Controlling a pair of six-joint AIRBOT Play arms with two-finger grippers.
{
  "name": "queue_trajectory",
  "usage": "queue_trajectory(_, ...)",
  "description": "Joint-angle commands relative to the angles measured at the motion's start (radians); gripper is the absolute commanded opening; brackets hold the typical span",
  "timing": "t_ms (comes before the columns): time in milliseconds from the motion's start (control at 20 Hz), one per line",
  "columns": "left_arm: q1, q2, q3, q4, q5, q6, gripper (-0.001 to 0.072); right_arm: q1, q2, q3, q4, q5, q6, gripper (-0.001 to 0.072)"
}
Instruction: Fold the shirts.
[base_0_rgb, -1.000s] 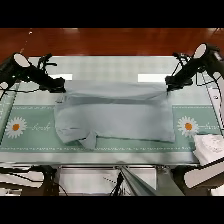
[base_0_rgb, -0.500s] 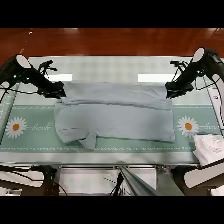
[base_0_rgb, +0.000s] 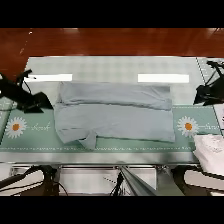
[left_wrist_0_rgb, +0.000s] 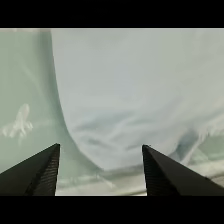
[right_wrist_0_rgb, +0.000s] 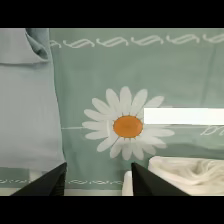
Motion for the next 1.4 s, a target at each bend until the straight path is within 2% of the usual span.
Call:
queue_trajectory(0,0.026,0.152,-0.301,-0.082,0.080,0.041,0.0601,-0.161,0.135,-0.221,0.255,-0.124,-0.093,0.0501)
queue_trajectory(100,0.027,0.182,-0.415,-0.125,0.126,0.069,0.0601,-0.210,0.166,-0.304,0.343,-0.170,-0.135,0.0500)
queue_trajectory(550,0.024,0.177,-0.578,-0.212,0.323,0.080,0.0596,-0.218,0.175,-0.340,0.408,-0.240,-0.157,0.0499)
queue_trajectory(600,0.018,0.173,-0.587,-0.249,0.367,0.079,0.0573,-0.218,0.175,-0.340,0.419,-0.240,-0.158,0.0499)
queue_trajectory(650,0.008,0.167,-0.597,-0.290,0.418,0.076,0.0449,-0.218,0.175,-0.340,0.434,-0.240,-0.158,0.0498)
queue_trajectory(700,-0.005,0.161,-0.606,-0.335,0.467,0.076,0.0220,-0.218,0.175,-0.340,0.445,-0.237,-0.157,0.0498)
queue_trajectory(750,-0.016,0.157,-0.609,-0.362,0.494,0.076,0.0087,-0.218,0.175,-0.340,0.448,-0.229,-0.157,0.0498)
queue_trajectory(800,-0.027,0.158,-0.607,-0.370,0.506,0.079,0.0026,-0.218,0.175,-0.340,0.426,-0.217,-0.158,0.0498)
queue_trajectory(950,-0.031,0.162,-0.607,-0.366,0.485,0.089,0.0025,-0.234,0.175,-0.381,0.260,-0.189,-0.145,0.0498)
queue_trajectory(1000,-0.031,0.166,-0.607,-0.367,0.471,0.106,0.0025,-0.257,0.175,-0.426,0.254,-0.175,-0.145,0.0498)
queue_trajectory(1200,-0.031,0.184,-0.607,-0.366,0.446,0.134,0.0025,-0.312,0.175,-0.652,0.354,-0.162,-0.172,0.0501)
queue_trajectory(1350,-0.031,0.203,-0.607,-0.367,0.446,0.155,0.0025,-0.272,0.175,-0.743,0.371,-0.246,-0.194,0.0500)
